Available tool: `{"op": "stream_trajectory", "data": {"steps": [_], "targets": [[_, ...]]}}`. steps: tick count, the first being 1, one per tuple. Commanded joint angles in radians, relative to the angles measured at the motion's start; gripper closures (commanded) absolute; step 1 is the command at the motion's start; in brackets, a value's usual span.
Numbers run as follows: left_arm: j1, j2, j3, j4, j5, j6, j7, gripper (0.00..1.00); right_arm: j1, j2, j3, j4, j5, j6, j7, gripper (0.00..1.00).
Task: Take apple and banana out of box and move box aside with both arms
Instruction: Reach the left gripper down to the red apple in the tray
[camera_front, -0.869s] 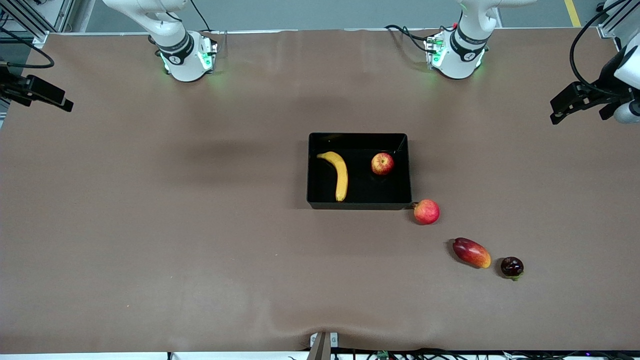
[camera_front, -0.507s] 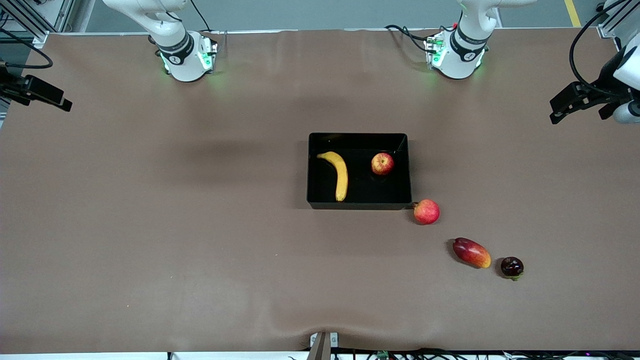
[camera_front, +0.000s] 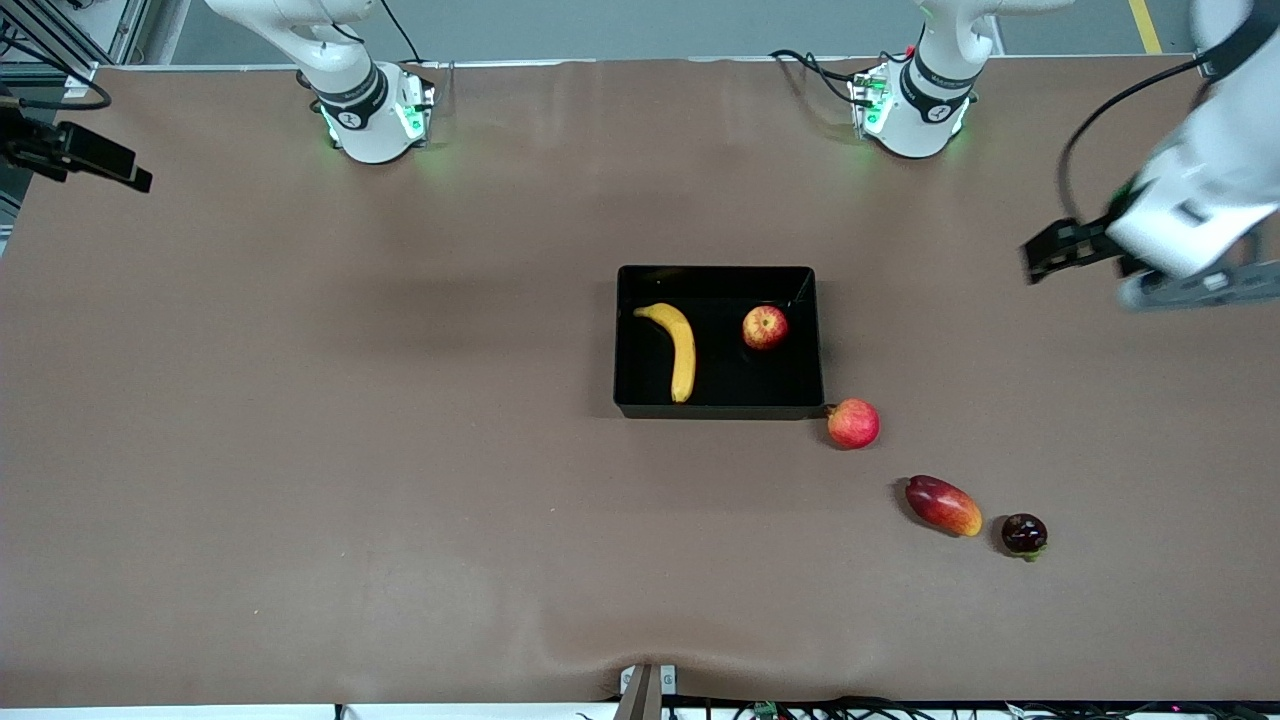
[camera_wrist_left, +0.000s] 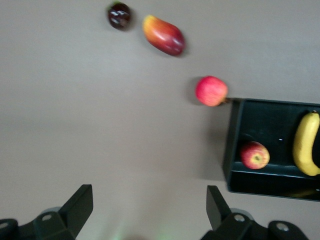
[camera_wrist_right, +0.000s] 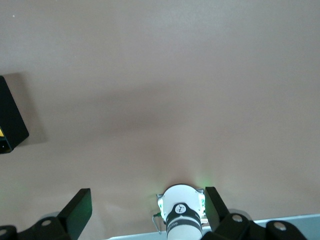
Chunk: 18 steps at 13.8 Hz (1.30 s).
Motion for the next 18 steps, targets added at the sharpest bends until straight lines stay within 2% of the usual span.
{"op": "stream_trajectory", "data": {"steps": [1,3,6,9,11,13,16,18], "targets": [[-0.001,0.088,-0.101,0.023,-0.003,0.046,-0.154,0.00,-0.003,0.001,0.005,0.010,0.007,-0.019,0.009,0.00],[-0.003,0.120,-0.156,-0.025,-0.003,0.115,-0.284,0.00,0.008,0.003,0.008,0.010,0.014,-0.012,0.009,0.00],[-0.011,0.122,-0.218,-0.170,-0.001,0.287,-0.470,0.00,0.034,0.003,0.007,0.022,0.016,0.001,0.010,0.00],[-0.066,0.133,-0.219,-0.336,0.003,0.498,-0.691,0.00,0.034,0.004,0.007,0.024,0.016,0.009,0.009,0.00],[-0.090,0.162,-0.221,-0.405,0.006,0.611,-0.803,0.00,0.031,0.004,0.007,0.024,0.016,0.009,0.007,0.00],[-0.129,0.214,-0.218,-0.419,0.020,0.646,-0.919,0.00,0.031,0.004,0.005,0.024,0.014,0.000,0.006,0.00],[-0.172,0.316,-0.219,-0.413,0.152,0.659,-1.119,0.00,0.031,0.004,0.007,0.024,0.010,-0.006,0.004,0.00],[-0.181,0.372,-0.221,-0.411,0.189,0.700,-1.206,0.00,0.040,0.006,0.007,0.024,0.019,0.004,0.007,0.00]]}}
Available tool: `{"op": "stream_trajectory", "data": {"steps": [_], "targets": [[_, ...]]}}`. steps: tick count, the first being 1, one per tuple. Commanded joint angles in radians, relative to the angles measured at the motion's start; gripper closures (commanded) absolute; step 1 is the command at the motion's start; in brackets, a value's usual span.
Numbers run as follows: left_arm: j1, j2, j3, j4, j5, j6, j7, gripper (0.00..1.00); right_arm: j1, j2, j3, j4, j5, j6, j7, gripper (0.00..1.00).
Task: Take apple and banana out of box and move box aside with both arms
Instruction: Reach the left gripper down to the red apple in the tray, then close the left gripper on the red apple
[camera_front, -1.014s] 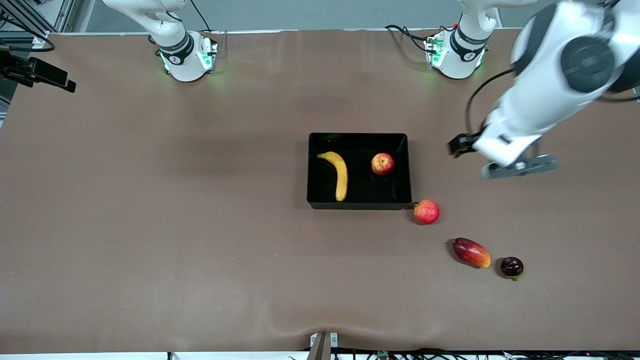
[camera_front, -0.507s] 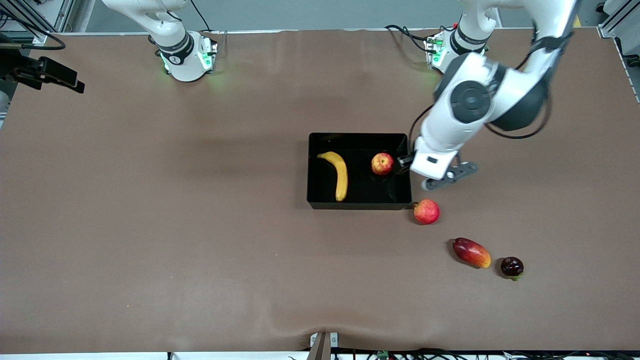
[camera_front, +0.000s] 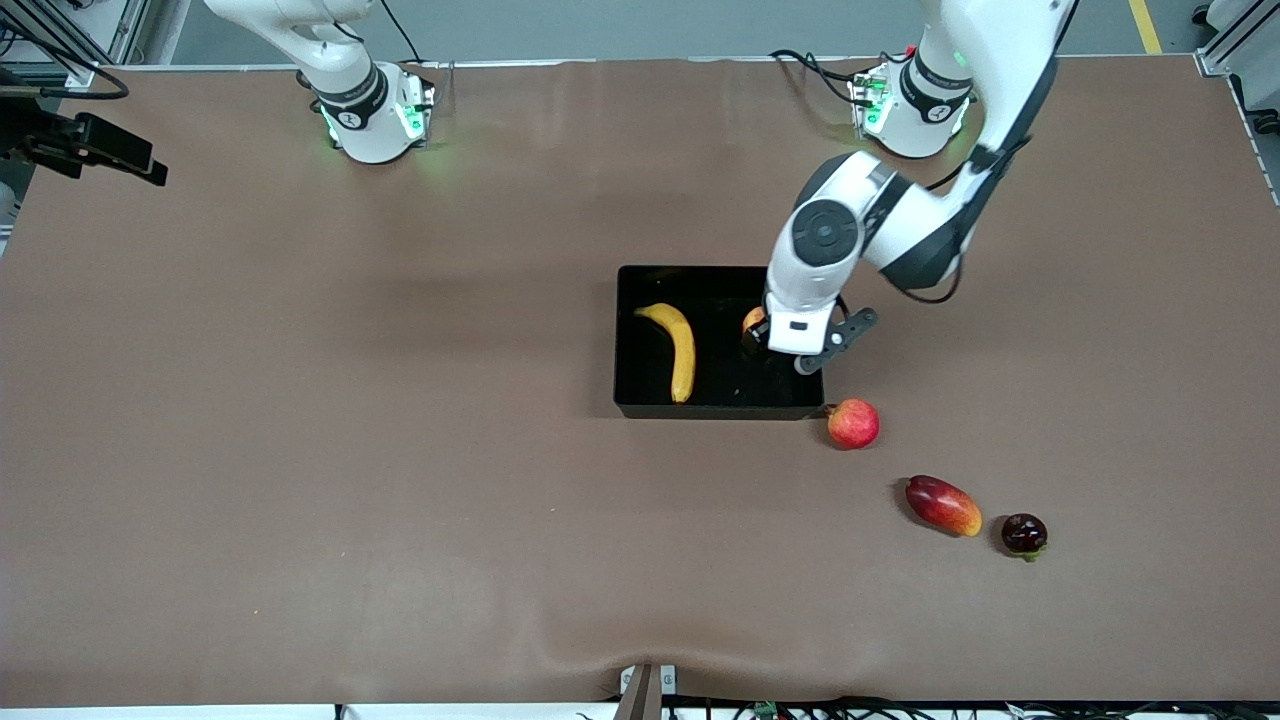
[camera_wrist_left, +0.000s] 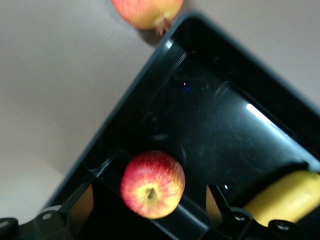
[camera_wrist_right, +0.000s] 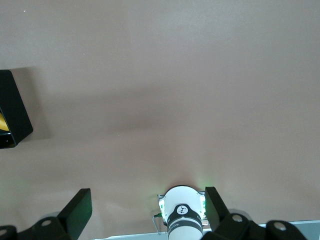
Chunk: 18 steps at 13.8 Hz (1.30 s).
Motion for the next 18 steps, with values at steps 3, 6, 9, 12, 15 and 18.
{"op": "stream_trajectory", "data": {"steps": [3,6,9,12,15,18], "targets": [[-0.035,0.097,0.003,0.013,0.068,0.052,-0.147,0.00,0.023,0.033,0.000,0.018,-0.001,0.007,0.006,0.00],[-0.038,0.118,0.003,0.012,0.069,0.063,-0.162,0.02,0.016,0.035,-0.002,0.018,0.007,0.041,0.006,0.00],[-0.035,0.106,0.001,0.015,0.109,0.043,-0.152,0.98,0.015,0.035,-0.002,0.018,0.001,0.075,0.007,0.00],[-0.034,0.054,0.000,0.082,0.111,-0.047,-0.158,1.00,0.009,0.038,-0.004,0.018,-0.004,0.076,0.006,0.00],[-0.023,0.010,-0.005,0.259,0.109,-0.238,-0.143,1.00,0.003,0.069,-0.005,0.018,0.001,0.095,0.009,0.00],[0.026,-0.013,0.003,0.412,0.095,-0.394,-0.037,1.00,0.003,0.076,-0.005,0.019,-0.002,0.125,0.010,0.00]]}}
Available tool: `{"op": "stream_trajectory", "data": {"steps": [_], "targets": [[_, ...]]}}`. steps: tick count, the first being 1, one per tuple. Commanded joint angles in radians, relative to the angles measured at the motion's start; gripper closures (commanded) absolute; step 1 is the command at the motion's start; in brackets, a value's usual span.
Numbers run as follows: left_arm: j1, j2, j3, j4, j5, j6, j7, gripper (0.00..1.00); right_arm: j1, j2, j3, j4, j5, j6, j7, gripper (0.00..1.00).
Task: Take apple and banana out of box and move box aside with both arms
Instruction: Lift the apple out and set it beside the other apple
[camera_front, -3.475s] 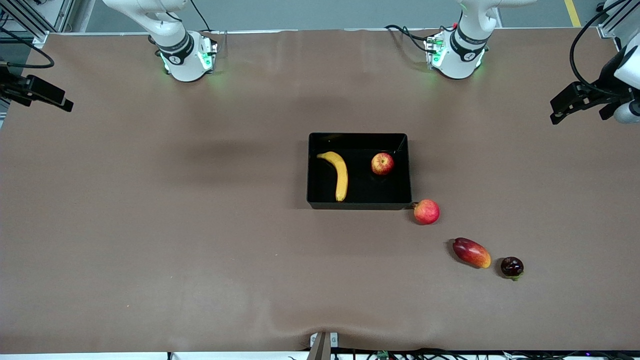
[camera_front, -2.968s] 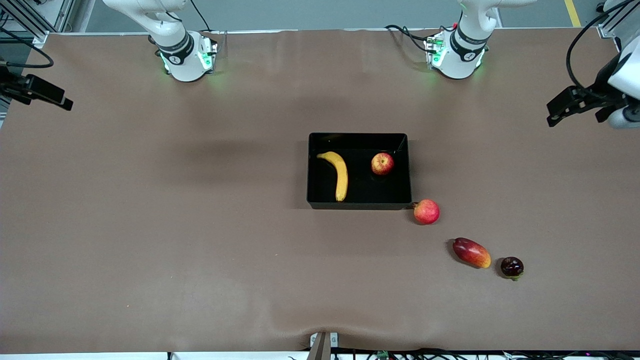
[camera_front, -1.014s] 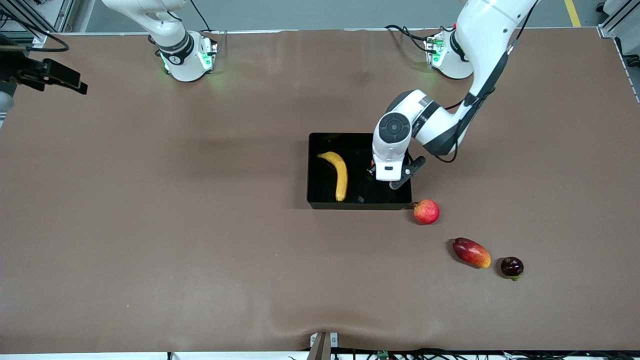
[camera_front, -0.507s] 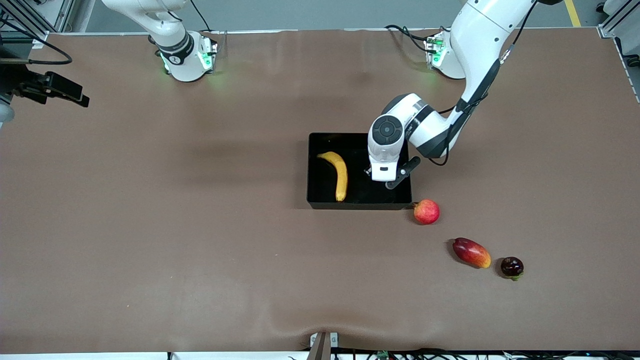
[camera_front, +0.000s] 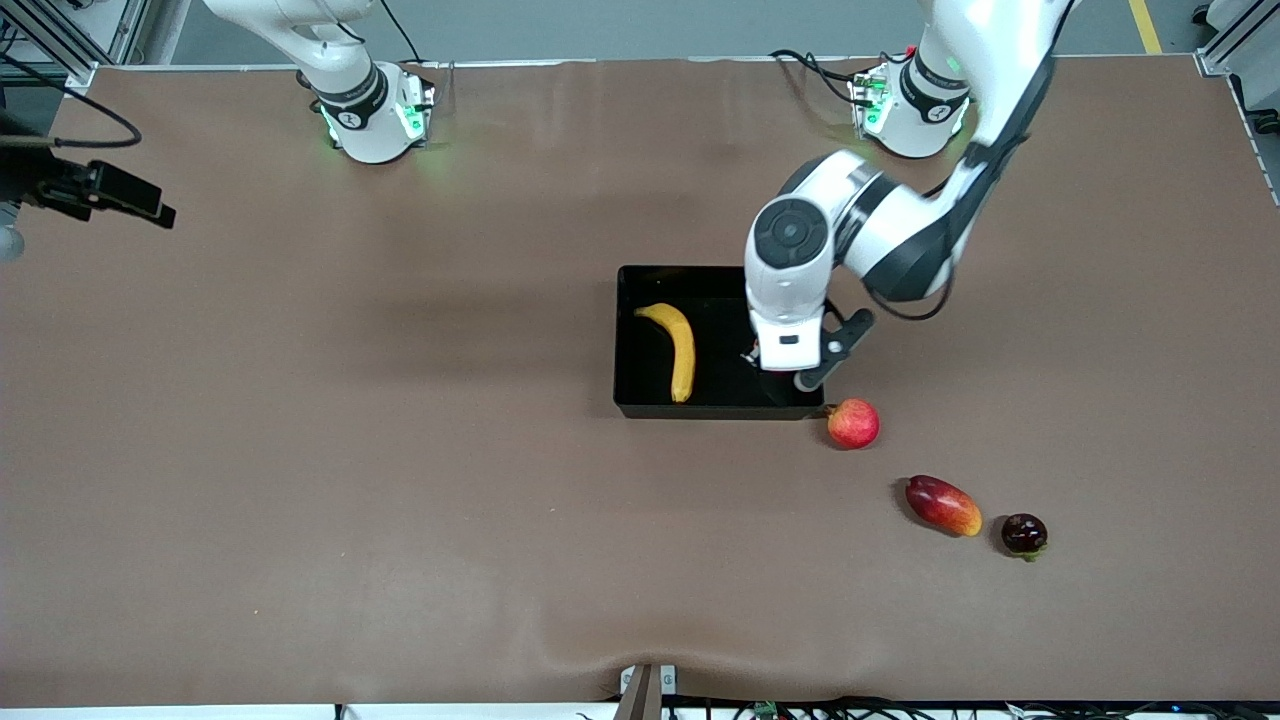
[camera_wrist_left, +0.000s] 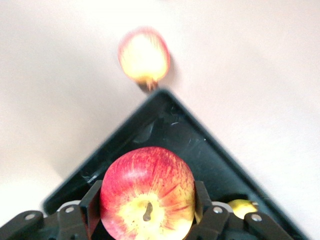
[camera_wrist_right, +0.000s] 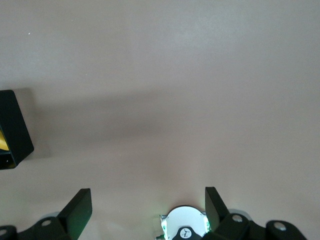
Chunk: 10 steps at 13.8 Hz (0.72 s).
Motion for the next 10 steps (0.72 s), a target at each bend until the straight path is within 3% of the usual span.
{"op": "stream_trajectory", "data": {"steps": [1,6,8,10], "targets": [[0.096,-0.030,-0.007,0.079,0.002,-0.087,0.131,1.00,-0.010,0.011,0.003,0.020,-0.002,0.013,0.010,0.00],[0.379,-0.053,-0.006,-0.029,-0.025,-0.095,0.486,1.00,-0.010,0.016,0.004,0.021,-0.001,0.010,0.010,0.00],[0.476,-0.033,-0.007,-0.085,-0.025,-0.039,0.562,1.00,-0.012,0.016,0.004,0.023,0.004,0.005,0.006,0.00],[0.510,-0.028,-0.006,-0.188,-0.025,0.079,0.584,1.00,-0.007,0.016,0.004,0.023,0.014,0.001,0.009,0.00]]}}
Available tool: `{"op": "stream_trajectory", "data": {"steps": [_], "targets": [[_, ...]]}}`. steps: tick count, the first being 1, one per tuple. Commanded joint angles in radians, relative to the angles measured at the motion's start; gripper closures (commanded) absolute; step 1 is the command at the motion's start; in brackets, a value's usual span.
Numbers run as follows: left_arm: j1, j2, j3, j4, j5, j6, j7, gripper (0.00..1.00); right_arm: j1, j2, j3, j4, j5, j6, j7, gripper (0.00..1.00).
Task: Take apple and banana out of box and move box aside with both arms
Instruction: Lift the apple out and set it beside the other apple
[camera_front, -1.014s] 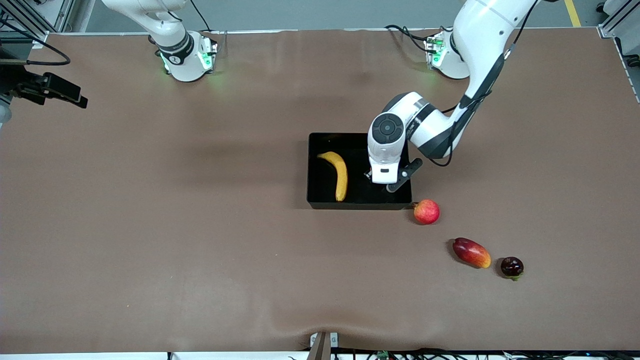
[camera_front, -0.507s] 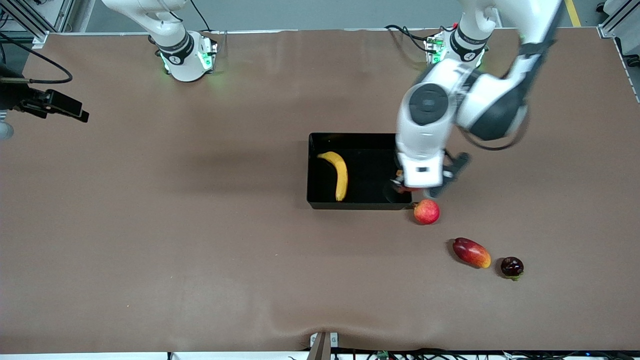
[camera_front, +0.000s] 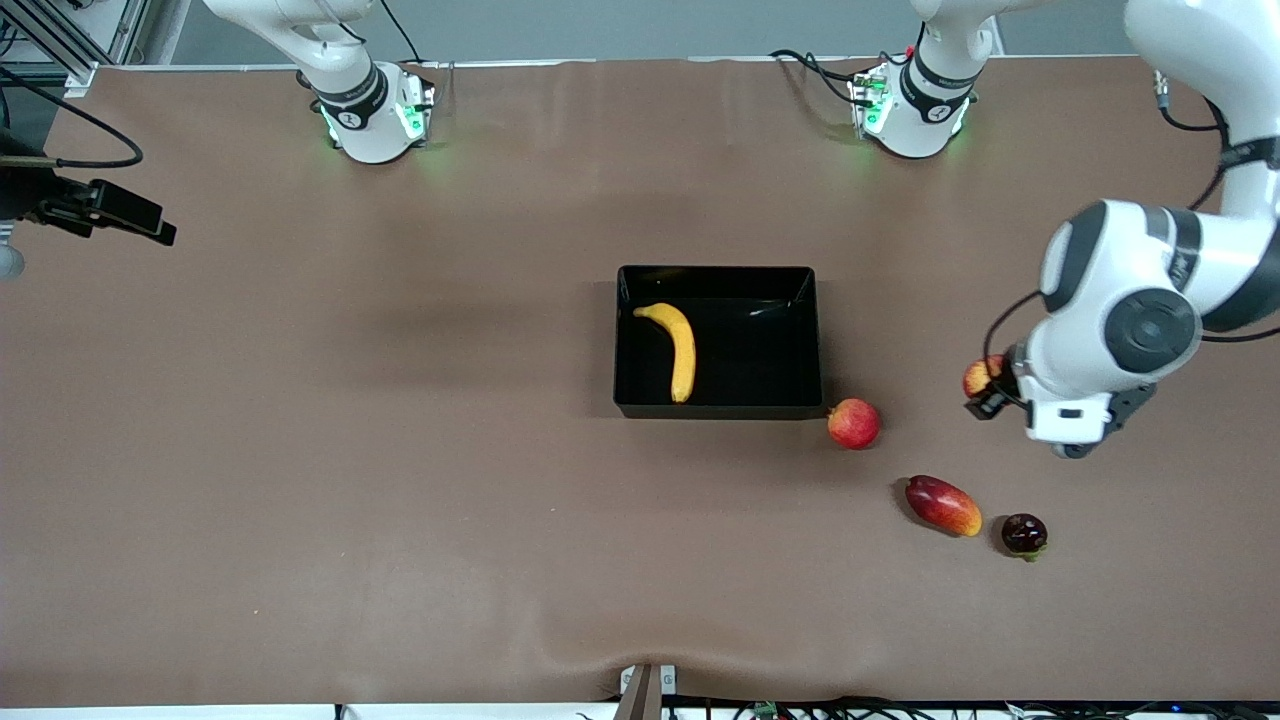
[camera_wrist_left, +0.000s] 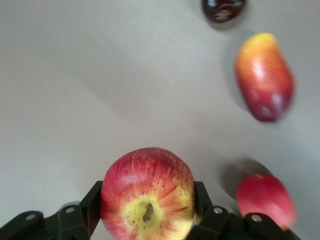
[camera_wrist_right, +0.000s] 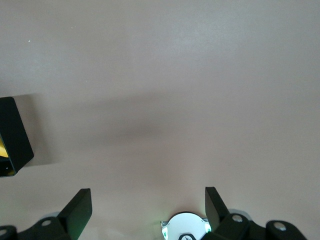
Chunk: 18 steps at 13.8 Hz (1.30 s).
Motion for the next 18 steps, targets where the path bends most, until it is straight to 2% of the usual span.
{"op": "stream_trajectory", "data": {"steps": [1,3,7,9,10,11,14,17,18], "targets": [[0.029,-0.007,-0.014,-0.146,-0.014,0.161,0.014,1.00,0.002,0.007,0.010,0.024,0.005,-0.013,0.013,0.00],[0.033,0.027,-0.012,-0.194,-0.012,0.264,0.014,1.00,-0.001,0.007,0.012,0.043,0.002,-0.001,0.009,0.00],[0.038,0.142,-0.011,-0.191,0.002,0.393,0.019,1.00,-0.022,0.010,0.005,0.047,-0.009,0.003,0.006,0.00],[0.040,0.173,-0.011,-0.192,0.055,0.436,0.020,0.55,-0.048,0.010,0.005,0.049,-0.006,0.004,0.006,0.00],[0.040,0.175,-0.011,-0.191,0.068,0.438,0.020,0.24,-0.050,0.010,0.005,0.047,-0.009,0.015,0.006,0.00],[0.038,0.168,-0.012,-0.189,0.068,0.437,0.020,0.00,-0.051,0.010,0.005,0.047,-0.007,0.027,0.006,0.00],[0.036,0.071,-0.023,-0.182,0.065,0.386,0.014,0.00,-0.059,0.010,0.005,0.047,0.004,0.032,0.009,0.00],[0.036,-0.031,-0.102,-0.130,0.055,0.236,0.014,0.00,-0.055,0.010,0.007,0.047,0.005,0.038,0.009,0.00],[0.033,-0.037,-0.139,-0.097,0.052,0.190,0.008,0.00,-0.058,0.010,0.007,0.047,0.005,0.038,0.009,0.00]]}}
